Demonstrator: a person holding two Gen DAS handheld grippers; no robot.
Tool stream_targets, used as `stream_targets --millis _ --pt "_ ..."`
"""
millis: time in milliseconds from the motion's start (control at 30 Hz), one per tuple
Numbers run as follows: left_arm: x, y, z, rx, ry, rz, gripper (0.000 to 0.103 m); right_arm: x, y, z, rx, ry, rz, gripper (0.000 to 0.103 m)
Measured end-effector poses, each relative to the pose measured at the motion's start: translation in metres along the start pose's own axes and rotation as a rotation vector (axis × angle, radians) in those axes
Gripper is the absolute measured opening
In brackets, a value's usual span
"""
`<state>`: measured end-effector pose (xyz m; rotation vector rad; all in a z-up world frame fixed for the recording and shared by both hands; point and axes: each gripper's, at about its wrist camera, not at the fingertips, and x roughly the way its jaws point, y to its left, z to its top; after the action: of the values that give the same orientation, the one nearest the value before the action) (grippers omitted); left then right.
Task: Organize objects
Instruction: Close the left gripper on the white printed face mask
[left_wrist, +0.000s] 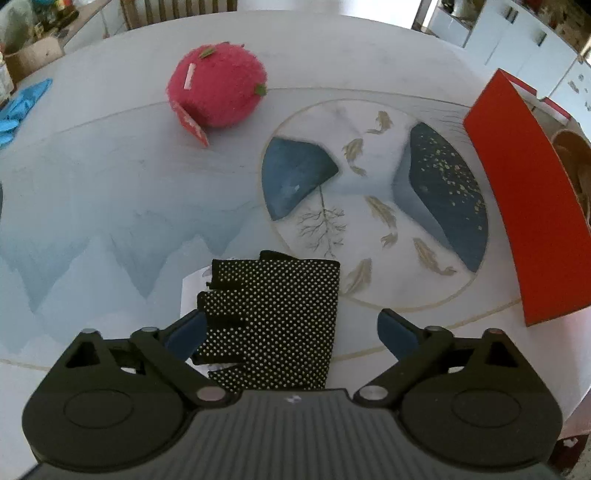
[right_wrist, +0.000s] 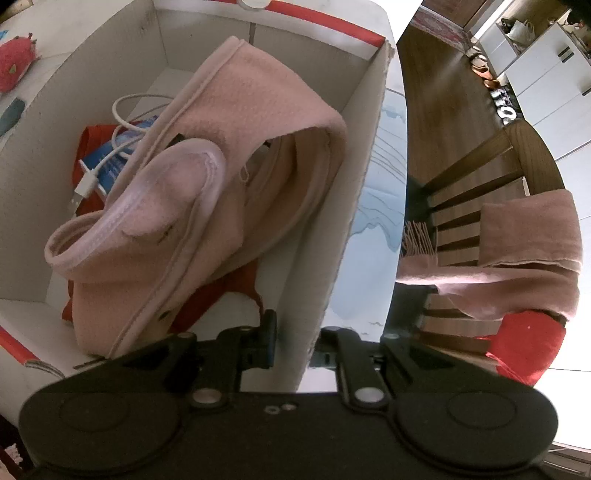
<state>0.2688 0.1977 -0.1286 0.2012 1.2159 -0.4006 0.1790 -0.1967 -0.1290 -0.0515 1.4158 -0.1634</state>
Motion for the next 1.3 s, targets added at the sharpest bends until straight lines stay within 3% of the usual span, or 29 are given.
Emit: stream_targets --millis 200,333,567,1033,1300 --pt "0.01 0.01 -0.002 -0.048 0.018 0.011 0.07 0.001 0.0 0.0 -0.002 0.001 -0.002 0.012" --pt "0.016 0.015 -0.005 -0.071 0.03 0.022 0.038 0.0 0.0 0.0 -0.003 0.001 -0.002 0.012" --pt "0.01 0.016 -0.006 -0.064 0.018 0.034 0.011 0.0 0.001 0.0 -0.003 0.001 -0.001 0.012" --pt "-0.079 -0.016 0.024 0.057 -0.088 -0.026 0.007 0.002 0.0 0.001 -0.005 0.002 0.003 0.011" --pt "-0.107 -0.037 0.047 0.118 -0.155 -0.068 0.007 0.002 -0.001 0.001 -0.007 -0.004 0.007 0.011"
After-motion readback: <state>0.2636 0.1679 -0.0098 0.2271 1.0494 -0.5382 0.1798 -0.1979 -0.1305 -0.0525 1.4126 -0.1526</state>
